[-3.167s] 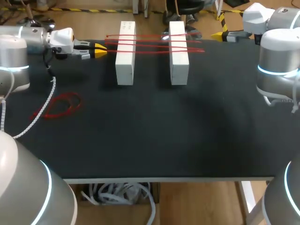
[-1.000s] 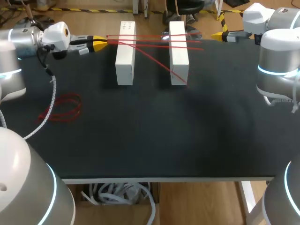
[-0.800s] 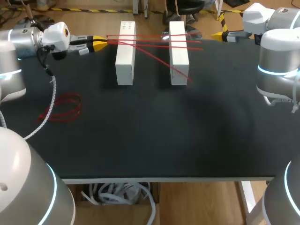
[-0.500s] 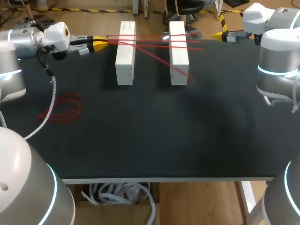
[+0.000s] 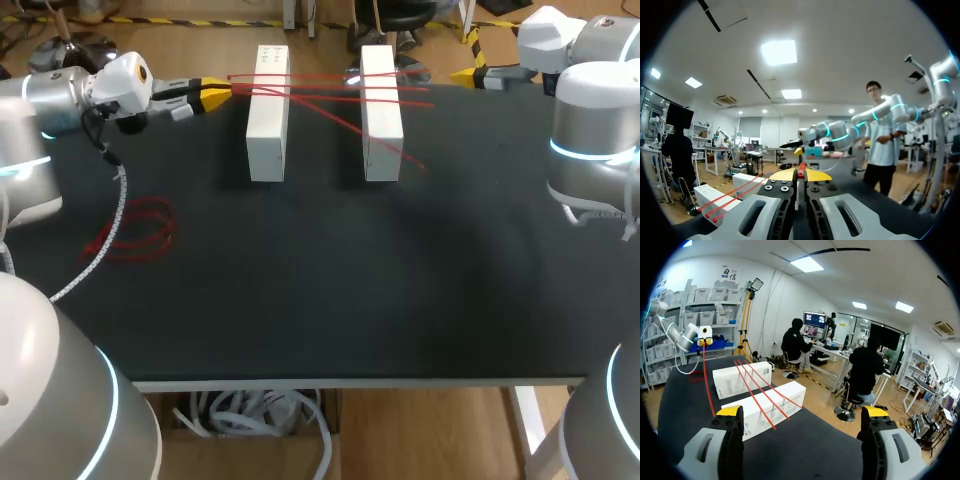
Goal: Grab the tape and strap the tape.
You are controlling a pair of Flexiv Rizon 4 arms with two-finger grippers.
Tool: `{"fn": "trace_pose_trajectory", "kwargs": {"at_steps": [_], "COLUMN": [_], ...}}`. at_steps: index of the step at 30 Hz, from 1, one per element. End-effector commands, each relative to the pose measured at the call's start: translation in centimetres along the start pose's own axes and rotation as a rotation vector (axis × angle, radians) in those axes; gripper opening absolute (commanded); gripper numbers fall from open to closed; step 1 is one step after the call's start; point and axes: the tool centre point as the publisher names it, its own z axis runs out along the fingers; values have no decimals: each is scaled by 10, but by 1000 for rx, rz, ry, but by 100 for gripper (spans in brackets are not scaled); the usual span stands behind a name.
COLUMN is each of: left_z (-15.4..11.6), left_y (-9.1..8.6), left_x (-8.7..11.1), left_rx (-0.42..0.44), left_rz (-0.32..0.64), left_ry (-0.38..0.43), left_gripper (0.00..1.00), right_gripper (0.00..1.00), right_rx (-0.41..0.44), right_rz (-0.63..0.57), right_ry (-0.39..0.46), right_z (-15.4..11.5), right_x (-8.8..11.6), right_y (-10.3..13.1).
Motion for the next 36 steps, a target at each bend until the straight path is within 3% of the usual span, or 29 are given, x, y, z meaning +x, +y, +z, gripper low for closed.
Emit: {"fn": "trace_pose_trajectory", "kwargs": {"at_steps": [1,12,20,36], "left_z": [0,2,3,8], "left_y": [2,-13,-36,-70], "left_x": [3,20,32,56], "left_rx": [26,115,190,239], "left_rz": [-9,-28,-30,-57], "left_ry": [14,24,14,34], "left_gripper": [0,0,0,0], "right_gripper": [100,100,100,100], "right_rx": [1,1,1,1], "right_rz": [0,0,0,0], "right_ry": [2,2,2,2], "right_z": [0,0,0,0], "right_x": [-1,-1,-1,-1], "right_y": [0,0,0,0]}}
